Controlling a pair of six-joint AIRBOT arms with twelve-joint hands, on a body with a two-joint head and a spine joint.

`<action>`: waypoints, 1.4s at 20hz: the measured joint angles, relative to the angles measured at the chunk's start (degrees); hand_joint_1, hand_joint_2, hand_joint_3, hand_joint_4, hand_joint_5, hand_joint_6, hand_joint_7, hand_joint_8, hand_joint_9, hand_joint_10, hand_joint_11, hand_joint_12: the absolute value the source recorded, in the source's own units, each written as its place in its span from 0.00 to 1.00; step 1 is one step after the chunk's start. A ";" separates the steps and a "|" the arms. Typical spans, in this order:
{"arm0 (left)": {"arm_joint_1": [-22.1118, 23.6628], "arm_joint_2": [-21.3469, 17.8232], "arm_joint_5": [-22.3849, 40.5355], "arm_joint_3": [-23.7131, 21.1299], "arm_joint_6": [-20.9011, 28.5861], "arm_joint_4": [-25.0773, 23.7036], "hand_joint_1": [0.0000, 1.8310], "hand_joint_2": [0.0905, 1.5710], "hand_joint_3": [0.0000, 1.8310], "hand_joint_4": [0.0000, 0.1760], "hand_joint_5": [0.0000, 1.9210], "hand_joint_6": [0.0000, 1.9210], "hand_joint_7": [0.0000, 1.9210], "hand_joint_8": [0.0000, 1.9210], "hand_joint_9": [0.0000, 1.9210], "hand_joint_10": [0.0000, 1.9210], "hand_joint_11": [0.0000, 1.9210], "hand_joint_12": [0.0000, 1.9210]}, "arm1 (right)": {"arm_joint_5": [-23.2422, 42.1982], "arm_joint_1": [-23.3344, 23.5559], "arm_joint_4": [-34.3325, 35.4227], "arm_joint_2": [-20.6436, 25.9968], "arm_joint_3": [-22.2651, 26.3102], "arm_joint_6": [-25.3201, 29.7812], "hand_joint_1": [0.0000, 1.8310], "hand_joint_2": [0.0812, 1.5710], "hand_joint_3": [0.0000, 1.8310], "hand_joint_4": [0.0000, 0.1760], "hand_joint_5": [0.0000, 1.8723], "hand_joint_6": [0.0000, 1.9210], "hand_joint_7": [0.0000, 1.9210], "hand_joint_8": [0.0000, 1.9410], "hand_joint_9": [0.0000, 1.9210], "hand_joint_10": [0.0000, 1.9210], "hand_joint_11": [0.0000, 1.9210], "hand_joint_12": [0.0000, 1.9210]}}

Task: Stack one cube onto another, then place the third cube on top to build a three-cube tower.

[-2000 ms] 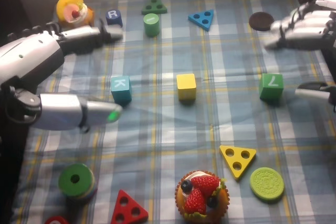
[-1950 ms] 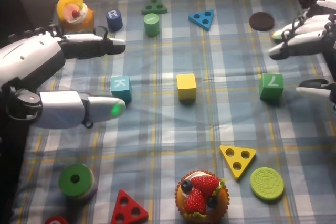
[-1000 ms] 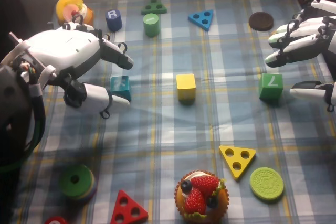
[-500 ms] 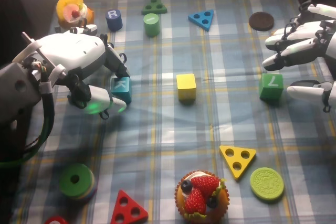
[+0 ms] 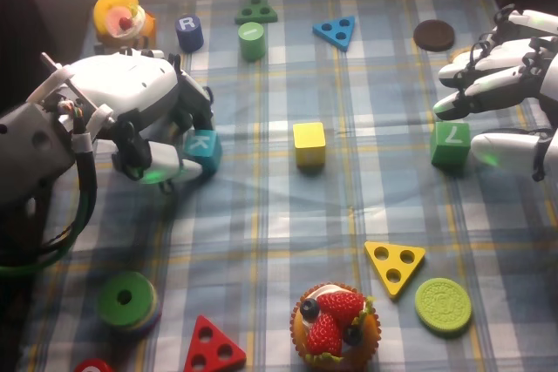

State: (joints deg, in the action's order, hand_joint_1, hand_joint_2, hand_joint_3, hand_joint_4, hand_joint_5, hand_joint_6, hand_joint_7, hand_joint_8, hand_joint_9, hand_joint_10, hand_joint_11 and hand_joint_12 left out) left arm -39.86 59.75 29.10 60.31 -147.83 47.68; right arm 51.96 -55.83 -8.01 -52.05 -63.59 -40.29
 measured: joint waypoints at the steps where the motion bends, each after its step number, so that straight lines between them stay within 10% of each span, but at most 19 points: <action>1: 0.20 -0.02 0.31 -0.35 2.54 -1.20 0.66 0.75 0.00 0.00 0.51 0.50 0.32 0.77 0.36 0.01 0.06 0.07 | 0.00 0.00 0.02 0.00 0.00 0.00 0.01 0.90 0.00 0.00 0.39 0.00 0.28 0.00 0.25 0.00 0.00 0.67; 2: 0.39 -0.02 0.59 -0.59 4.11 -2.27 0.58 0.71 0.00 0.28 0.50 0.52 0.30 0.46 0.36 0.01 0.07 0.08 | 0.02 0.00 0.02 0.00 0.00 0.02 0.00 0.90 0.00 0.00 0.39 0.00 0.28 0.00 0.25 0.00 0.00 0.66; 3: 0.81 -0.13 1.22 -1.03 5.86 -3.54 0.56 0.70 0.00 0.86 0.50 0.53 0.31 0.29 0.35 0.01 0.08 0.10 | 0.02 0.00 0.00 0.00 0.00 0.20 0.02 0.90 0.00 0.00 0.39 0.00 0.28 0.00 0.26 0.00 0.00 0.68; 4: 1.44 -0.37 1.51 -1.53 7.80 -5.70 0.56 0.69 0.00 0.97 0.51 0.50 0.35 0.20 0.36 0.01 0.08 0.14 | 0.02 0.00 0.00 0.00 0.00 0.22 0.02 0.91 0.00 0.00 0.39 0.00 0.28 0.00 0.26 0.00 0.00 0.68; 10: 5.77 1.75 4.92 -2.23 15.19 -14.97 0.57 0.66 0.00 1.00 0.56 0.43 0.43 0.06 0.36 0.00 0.00 0.35 | 0.02 0.00 -0.02 0.00 0.00 0.33 0.05 0.91 0.00 0.00 0.39 0.00 0.29 0.00 0.26 0.00 0.00 0.69; 24: 6.64 6.86 -1.90 2.01 15.76 -15.37 0.56 0.68 0.00 1.00 0.51 0.50 0.42 0.01 0.35 0.01 0.00 0.35 | -0.02 0.72 -0.83 -0.26 -0.02 0.37 0.08 0.90 0.00 0.00 0.38 0.00 0.28 0.00 0.26 0.00 0.00 0.68; 28: 6.67 7.23 -3.91 2.45 15.74 -15.52 0.55 0.69 0.00 1.00 0.50 0.52 0.42 0.00 0.35 0.00 0.00 0.33 | 0.07 1.33 -1.07 -0.31 0.00 0.37 0.09 0.86 0.00 0.00 0.28 0.00 0.21 0.00 0.19 0.00 0.00 0.52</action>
State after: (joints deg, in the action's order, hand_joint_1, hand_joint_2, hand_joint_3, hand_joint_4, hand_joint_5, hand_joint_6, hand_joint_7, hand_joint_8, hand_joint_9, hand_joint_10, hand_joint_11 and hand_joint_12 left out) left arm -33.19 66.98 25.19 62.76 -132.09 32.16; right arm 52.03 -54.50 -9.08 -52.36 -63.59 -39.92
